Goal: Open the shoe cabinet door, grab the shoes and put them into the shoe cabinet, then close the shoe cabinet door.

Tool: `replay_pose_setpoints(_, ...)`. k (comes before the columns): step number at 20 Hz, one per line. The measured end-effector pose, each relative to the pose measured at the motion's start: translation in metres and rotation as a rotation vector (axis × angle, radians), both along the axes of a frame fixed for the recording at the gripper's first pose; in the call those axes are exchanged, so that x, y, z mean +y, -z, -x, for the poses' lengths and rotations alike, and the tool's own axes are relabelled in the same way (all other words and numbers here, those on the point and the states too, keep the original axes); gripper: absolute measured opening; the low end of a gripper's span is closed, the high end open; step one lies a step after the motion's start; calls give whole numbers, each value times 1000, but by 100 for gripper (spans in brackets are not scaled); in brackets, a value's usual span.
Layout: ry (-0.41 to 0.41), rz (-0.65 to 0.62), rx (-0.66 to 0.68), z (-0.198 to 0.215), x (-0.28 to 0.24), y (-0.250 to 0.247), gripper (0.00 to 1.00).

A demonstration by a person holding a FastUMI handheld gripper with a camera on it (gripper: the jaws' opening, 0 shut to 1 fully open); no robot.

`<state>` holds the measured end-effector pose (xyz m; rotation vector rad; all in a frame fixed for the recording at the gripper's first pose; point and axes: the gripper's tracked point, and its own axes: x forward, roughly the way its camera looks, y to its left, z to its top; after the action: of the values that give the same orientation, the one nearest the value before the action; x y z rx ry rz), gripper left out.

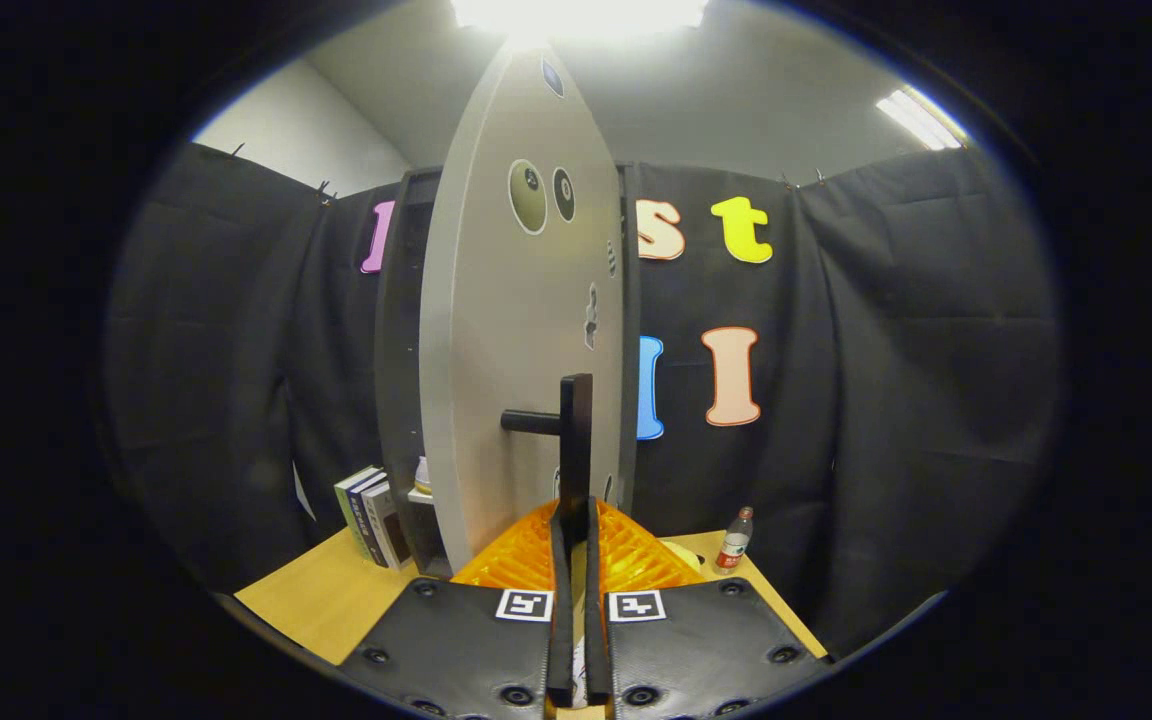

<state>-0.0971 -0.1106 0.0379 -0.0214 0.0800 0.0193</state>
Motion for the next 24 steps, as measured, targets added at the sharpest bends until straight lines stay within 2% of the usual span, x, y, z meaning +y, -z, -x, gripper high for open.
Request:
replay_pose_setpoints(3, 42, 107, -30, -2, -42, 1, 6)
replay_pose_setpoints(5, 43, 129, -42, -3, -62, 0, 6)
replay_pose_setpoints(8, 5, 55, -49, -6, -83, 2, 4)
replay_pose_setpoints(12, -5, -80, -30, -9, -108, 5, 4)
replay_pose_setpoints(13, 1, -86, -26, -4, -113, 6, 8)
replay_pose_setpoints(16, 49, -57, -22, 7, -127, 6, 40)
replay_pose_setpoints(18, 79, -81, -14, 23, -134, 6, 62)
replay_pose_setpoints(21, 187, -39, 21, 48, -148, 6, 94)
replay_pose_setpoints(22, 201, -10, 20, 57, -145, 2, 94)
replay_pose_setpoints(24, 180, 22, 20, 69, -121, -7, 95)
